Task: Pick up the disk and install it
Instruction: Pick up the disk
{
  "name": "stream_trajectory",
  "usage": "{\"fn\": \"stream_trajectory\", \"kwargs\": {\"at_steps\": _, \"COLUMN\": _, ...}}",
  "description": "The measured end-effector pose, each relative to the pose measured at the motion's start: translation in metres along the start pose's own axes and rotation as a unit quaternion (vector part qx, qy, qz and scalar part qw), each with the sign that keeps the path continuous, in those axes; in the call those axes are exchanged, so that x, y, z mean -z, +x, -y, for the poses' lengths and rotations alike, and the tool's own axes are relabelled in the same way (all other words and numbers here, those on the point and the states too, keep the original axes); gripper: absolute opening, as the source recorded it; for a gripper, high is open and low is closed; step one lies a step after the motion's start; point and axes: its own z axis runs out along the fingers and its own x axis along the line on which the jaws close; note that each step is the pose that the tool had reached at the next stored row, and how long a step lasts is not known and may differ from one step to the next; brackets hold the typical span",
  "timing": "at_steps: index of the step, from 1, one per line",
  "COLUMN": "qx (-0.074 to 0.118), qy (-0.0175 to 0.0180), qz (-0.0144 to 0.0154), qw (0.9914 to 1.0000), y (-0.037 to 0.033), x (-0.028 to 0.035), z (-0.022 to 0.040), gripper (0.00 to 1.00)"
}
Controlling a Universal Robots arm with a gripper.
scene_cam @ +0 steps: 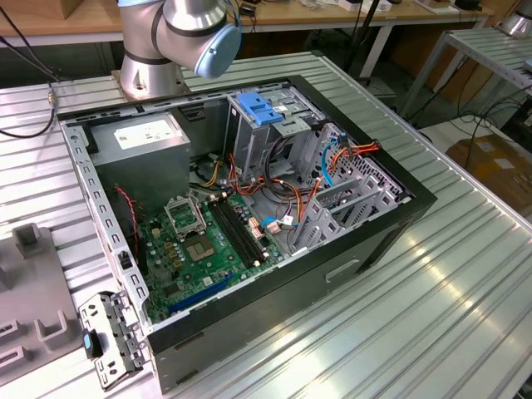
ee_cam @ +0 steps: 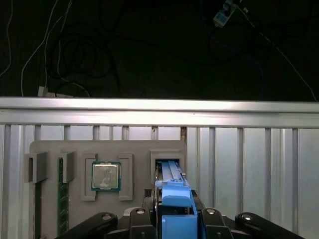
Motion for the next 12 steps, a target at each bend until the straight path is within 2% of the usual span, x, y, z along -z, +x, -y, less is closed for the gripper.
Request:
{"fn": "stream_trajectory", "kwargs": {"at_steps": 10, "qx": 0.0, "qy": 0.0002, "qz": 0.0, "qw": 1.0, "y": 0.0, "x": -0.0002, "z": 0.0, "gripper": 0.37}}
{"fn": "stream_trajectory", "kwargs": {"at_steps": 12, "qx": 0.0, "qy": 0.0027, "qz": 0.0, "qw": 1.0, "y": 0.0, "x": -0.0004, "z": -0.0007, "gripper": 0.37}}
